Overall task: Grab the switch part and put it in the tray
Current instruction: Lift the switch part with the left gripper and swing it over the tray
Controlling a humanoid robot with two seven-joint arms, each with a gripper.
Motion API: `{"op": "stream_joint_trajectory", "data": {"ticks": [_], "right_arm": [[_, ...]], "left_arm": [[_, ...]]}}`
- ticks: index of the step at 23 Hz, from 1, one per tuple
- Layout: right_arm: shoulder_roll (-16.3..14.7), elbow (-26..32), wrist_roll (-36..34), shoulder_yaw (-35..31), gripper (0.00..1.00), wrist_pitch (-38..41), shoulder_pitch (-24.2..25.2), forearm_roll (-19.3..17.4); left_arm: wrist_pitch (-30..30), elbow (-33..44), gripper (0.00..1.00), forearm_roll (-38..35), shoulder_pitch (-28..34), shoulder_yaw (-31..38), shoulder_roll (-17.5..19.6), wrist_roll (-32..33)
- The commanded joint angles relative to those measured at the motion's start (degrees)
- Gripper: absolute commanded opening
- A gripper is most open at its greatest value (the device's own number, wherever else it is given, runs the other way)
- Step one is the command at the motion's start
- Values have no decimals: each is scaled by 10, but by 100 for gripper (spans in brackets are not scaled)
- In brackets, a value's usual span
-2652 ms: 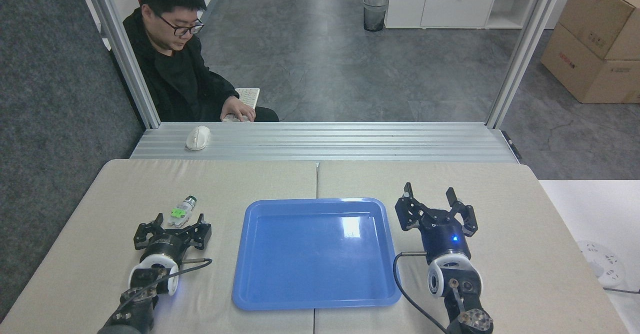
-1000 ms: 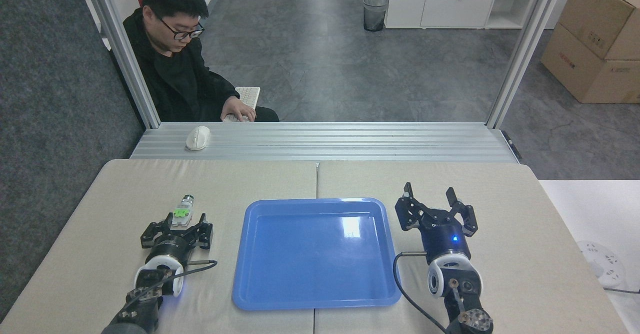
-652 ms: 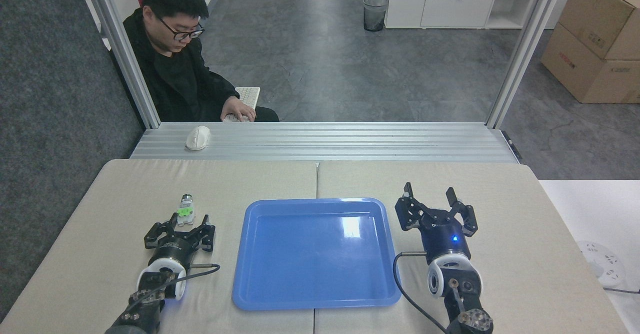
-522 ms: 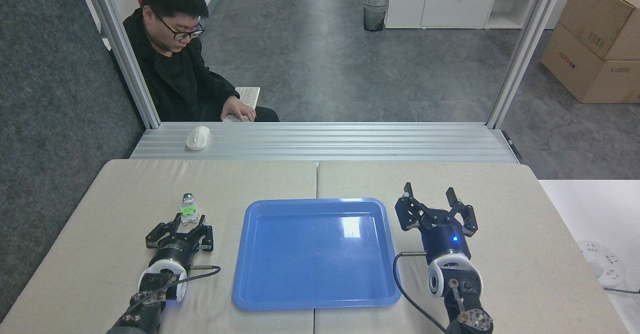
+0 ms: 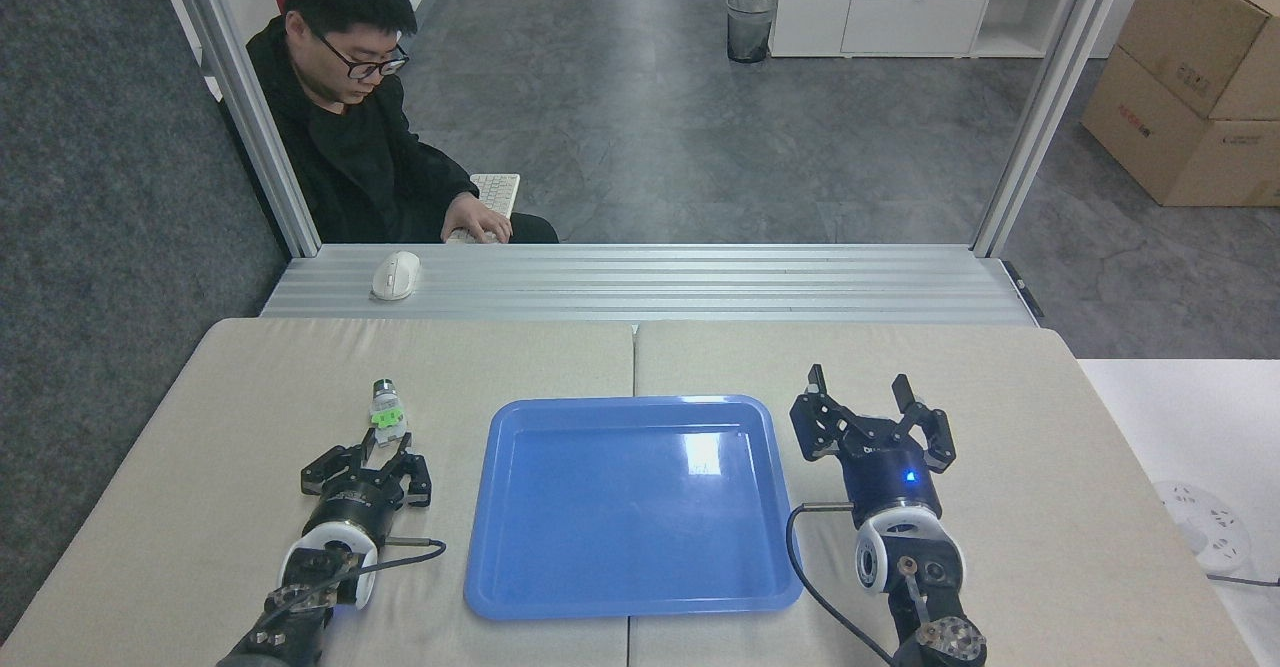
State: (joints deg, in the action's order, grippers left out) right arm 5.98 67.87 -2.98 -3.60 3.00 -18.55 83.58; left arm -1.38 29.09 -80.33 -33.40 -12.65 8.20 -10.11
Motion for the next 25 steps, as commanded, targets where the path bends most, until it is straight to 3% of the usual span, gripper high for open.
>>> {"op": "stream_joint_trajectory", "data": {"ticks": [1, 5, 16, 21, 25], "right_arm": [[0, 0, 0, 0, 100, 0, 0, 0], [0, 0, 0, 0, 100, 0, 0, 0], [0, 0, 1, 0, 100, 0, 0, 0], [-1, 0, 0, 0, 100, 0, 0, 0], [-1, 0, 0, 0, 100, 0, 0, 0]], "left_arm": [[-3, 0, 3, -1, 2, -20, 7, -1], [-11, 16, 0, 4, -4, -18, 9, -2], [-7, 153, 0, 21, -4, 38, 80, -1], [13, 299, 0, 23, 53, 46, 88, 6], [67, 458, 0, 18, 95, 45, 80, 19]]}}
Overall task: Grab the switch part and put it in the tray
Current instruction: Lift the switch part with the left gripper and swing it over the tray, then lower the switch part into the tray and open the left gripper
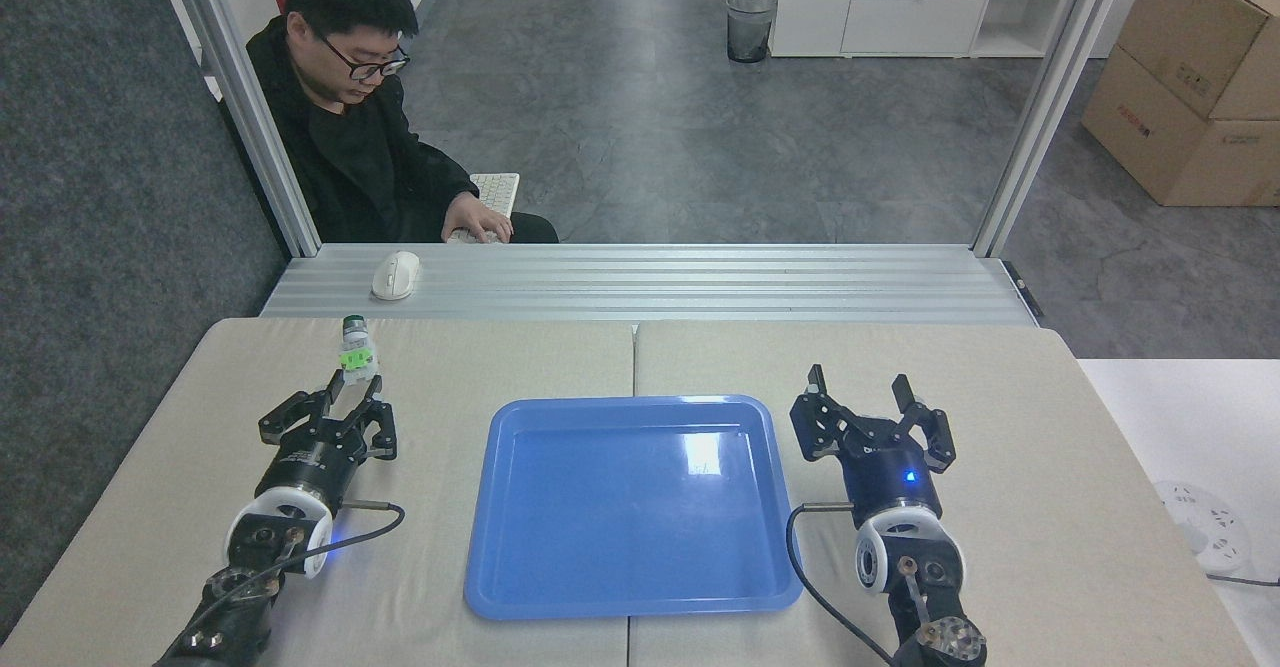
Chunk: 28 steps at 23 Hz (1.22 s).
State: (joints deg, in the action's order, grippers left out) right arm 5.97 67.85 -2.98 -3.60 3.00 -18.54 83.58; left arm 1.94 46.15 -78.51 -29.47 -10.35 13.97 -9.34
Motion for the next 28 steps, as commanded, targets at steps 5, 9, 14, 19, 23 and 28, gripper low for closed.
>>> {"op": "stream_joint_trajectory", "data": {"ticks": [5, 9, 14, 19, 23, 28], "right_arm": [[-1, 0, 0, 0, 100, 0, 0, 0], [-1, 0, 0, -1, 100, 0, 0, 0], [0, 0, 0, -1, 100, 0, 0, 1], [0, 0, 0, -1, 100, 0, 0, 1], [-1, 0, 0, -1, 100, 0, 0, 1], [-1, 0, 0, -1, 100, 0, 0, 1]], "left_arm": [[105, 393, 0, -2, 67, 8, 6, 37], [182, 414, 0, -10, 81, -15, -24, 39], [206, 368, 0, -96, 85, -109, -26, 44], [238, 267, 0, -190, 83, -143, -37, 48], [250, 218, 0, -241, 86, -147, -38, 49], [278, 224, 0, -256, 114, -149, -37, 48]]}}
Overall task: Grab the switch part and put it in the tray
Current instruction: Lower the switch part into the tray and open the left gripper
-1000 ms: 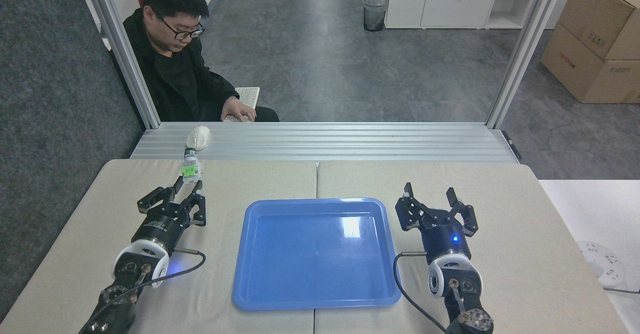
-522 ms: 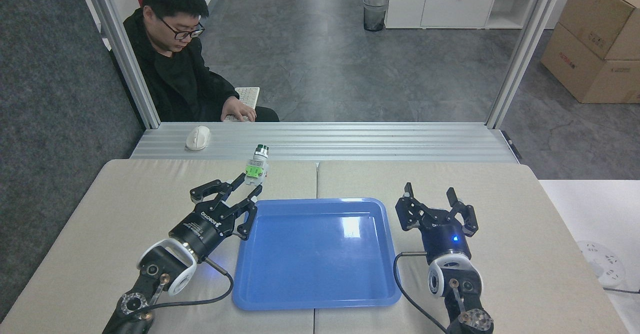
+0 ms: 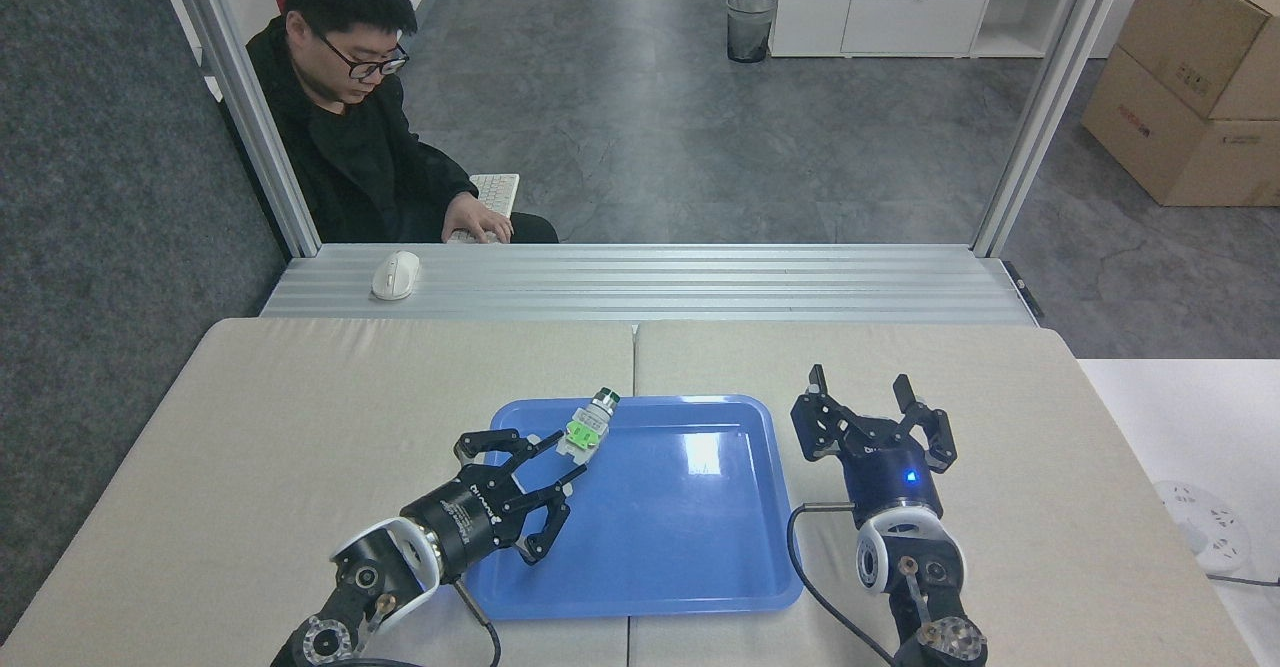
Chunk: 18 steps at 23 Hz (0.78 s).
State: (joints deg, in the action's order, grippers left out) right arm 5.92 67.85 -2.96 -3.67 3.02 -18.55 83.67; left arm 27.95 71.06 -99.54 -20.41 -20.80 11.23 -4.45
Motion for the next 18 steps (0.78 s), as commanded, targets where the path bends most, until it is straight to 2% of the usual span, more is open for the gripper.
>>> {"op": "stream_joint_trajectory", "data": {"ticks": [1, 4, 7, 8, 10, 13, 16, 18], "right_arm": [[0, 0, 1, 0, 100, 0, 0, 0], [0, 0, 0, 0, 100, 0, 0, 0], [0, 0, 0, 0, 100, 0, 0, 0], [0, 0, 0, 0, 100, 0, 0, 0], [0, 0, 0, 0, 100, 0, 0, 0], [0, 0, 0, 0, 100, 0, 0, 0], [0, 0, 0, 0, 100, 0, 0, 0], [1, 0, 1, 0, 100, 0, 0, 0]], "left_arm": [[19, -24, 0, -48, 26, -45, -9, -1], [27, -17, 0, -51, 26, -44, -9, 0], [25, -16, 17, -50, 18, -41, -9, 0], [24, -11, 25, -49, 11, -40, -12, 0], [15, 6, 47, -44, -6, -35, -13, 0], [-27, 19, 87, -43, -32, -34, -15, -6], [-59, 21, 97, -16, -51, -34, -16, -10], [-68, 20, 98, 23, -56, -23, -16, -9]]}}
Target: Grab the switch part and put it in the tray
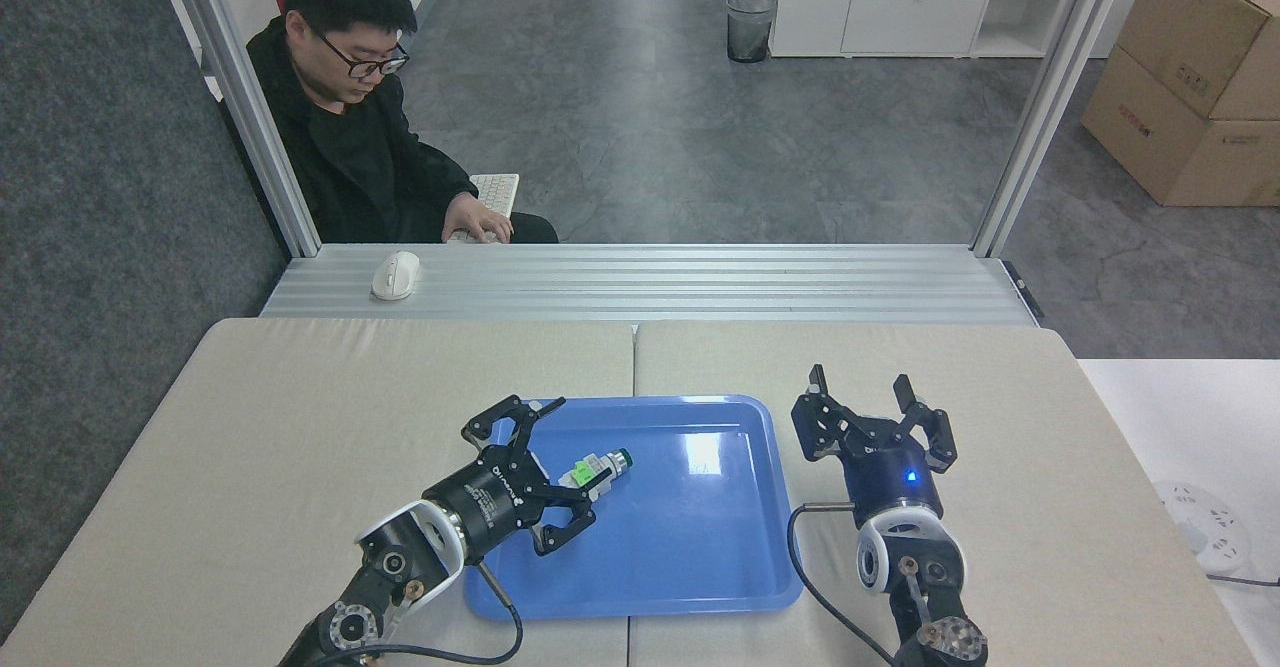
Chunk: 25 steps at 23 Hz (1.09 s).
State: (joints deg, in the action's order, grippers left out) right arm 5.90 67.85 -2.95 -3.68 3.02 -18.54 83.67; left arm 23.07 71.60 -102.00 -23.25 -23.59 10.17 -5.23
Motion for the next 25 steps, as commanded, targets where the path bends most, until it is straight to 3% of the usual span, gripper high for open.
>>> {"op": "stream_joint_trajectory", "data": {"ticks": [1, 4, 7, 11, 17, 25], "right_arm": [[0, 0, 1, 0, 100, 0, 0, 0], [1, 0, 0, 0, 100, 0, 0, 0], [1, 0, 0, 0, 100, 0, 0, -1], [1, 0, 0, 0, 100, 0, 0, 0], [1, 0, 0, 1, 100, 0, 0, 0], [0, 0, 0, 0, 100, 0, 0, 0]], "left_arm": [[-37, 11, 98, 66, -35, 27, -5, -1], [-93, -13, 98, 113, -39, 90, -6, 5], [-199, -107, 98, 159, -59, 131, -2, 2], [-276, -175, 99, 218, -63, 146, 8, -1], [-277, -169, 99, 267, -58, 164, 17, 7], [-275, -89, 99, 359, -55, 165, 27, 18]]}}
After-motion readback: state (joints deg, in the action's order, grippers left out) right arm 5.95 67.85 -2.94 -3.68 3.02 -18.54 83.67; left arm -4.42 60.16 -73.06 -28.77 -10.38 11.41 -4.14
